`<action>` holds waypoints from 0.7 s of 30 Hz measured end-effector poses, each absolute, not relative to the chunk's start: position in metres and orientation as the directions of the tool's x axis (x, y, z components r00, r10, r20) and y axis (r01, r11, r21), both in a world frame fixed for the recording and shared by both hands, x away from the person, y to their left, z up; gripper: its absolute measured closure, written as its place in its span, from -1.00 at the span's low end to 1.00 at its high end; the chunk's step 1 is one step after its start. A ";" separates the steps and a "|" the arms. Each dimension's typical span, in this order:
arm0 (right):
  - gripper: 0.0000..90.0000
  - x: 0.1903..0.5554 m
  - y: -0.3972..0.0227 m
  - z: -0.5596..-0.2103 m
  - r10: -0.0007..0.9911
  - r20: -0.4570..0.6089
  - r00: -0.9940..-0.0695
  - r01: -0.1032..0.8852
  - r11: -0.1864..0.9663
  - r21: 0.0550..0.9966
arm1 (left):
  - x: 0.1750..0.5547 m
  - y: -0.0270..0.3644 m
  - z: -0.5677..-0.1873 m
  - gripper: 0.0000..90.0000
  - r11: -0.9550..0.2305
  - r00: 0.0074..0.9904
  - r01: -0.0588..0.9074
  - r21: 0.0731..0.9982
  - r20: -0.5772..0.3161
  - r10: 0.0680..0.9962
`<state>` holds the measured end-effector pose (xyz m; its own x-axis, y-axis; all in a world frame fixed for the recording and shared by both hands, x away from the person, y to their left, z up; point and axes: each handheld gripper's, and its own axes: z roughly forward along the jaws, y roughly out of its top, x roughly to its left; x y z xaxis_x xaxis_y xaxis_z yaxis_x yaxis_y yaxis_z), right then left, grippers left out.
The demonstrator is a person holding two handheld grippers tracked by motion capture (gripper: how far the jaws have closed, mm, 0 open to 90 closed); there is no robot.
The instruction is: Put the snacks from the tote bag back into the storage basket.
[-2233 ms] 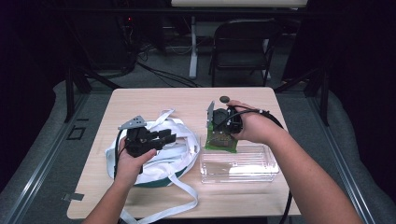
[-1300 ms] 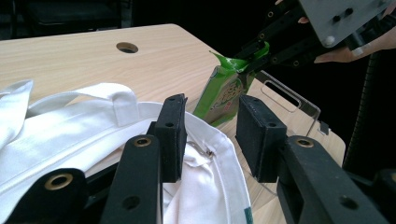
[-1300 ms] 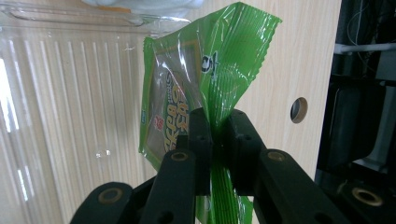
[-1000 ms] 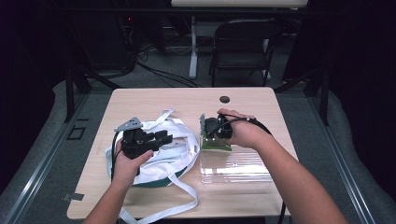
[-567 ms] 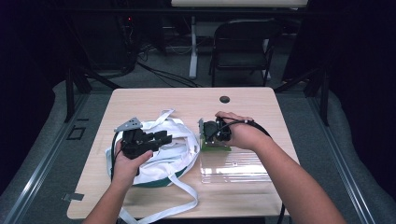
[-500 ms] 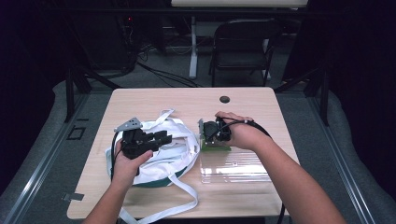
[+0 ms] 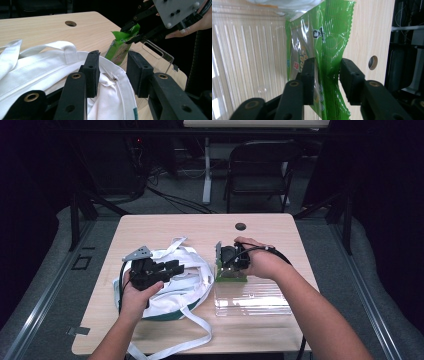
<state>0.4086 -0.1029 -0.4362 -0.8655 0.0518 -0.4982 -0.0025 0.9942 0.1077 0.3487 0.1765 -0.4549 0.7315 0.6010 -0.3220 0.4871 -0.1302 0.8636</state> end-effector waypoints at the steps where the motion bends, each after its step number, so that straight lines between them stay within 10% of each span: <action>1: 0.37 0.409 -0.103 -0.436 0.057 -0.499 -0.865 0.002 0.994 0.110 | 0.349 0.177 -0.455 0.39 -0.130 0.731 0.487 0.864 -0.322 0.601; 21: 0.09 0.412 -0.107 -0.430 0.120 -0.494 -0.861 0.048 0.987 0.156 | 0.349 0.178 -0.454 0.38 -0.127 0.729 0.486 0.865 -0.322 0.603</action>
